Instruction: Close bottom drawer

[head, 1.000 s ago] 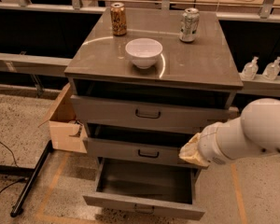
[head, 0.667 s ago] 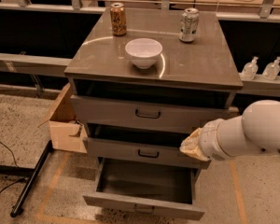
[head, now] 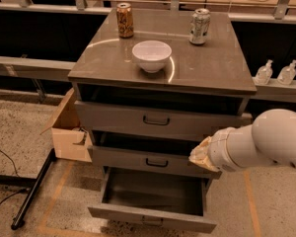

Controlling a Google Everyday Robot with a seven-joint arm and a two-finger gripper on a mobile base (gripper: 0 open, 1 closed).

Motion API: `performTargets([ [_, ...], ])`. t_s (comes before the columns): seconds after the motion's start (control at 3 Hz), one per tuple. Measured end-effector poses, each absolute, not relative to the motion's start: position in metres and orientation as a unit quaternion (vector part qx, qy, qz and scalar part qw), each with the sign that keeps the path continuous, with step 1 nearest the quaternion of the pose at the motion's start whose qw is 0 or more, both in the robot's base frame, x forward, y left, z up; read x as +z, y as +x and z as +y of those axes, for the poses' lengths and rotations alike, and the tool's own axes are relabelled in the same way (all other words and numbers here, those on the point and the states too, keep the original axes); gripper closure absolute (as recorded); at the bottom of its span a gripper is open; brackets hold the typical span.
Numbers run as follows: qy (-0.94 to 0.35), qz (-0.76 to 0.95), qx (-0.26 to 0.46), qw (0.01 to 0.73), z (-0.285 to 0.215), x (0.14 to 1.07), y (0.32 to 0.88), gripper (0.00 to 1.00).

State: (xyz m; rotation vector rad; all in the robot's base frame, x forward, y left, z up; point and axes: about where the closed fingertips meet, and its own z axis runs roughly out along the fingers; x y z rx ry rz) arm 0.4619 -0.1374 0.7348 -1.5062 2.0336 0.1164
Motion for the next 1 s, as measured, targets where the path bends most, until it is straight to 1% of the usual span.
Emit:
performTargets([
  [0.67, -0.565, 0.771, 0.049, 0.290, -0.123, 0.623, 0.465, 1.00],
  [1.0, -0.598, 0.748, 0.046, 0.285, -0.104, 0.560, 0.452, 1.00],
])
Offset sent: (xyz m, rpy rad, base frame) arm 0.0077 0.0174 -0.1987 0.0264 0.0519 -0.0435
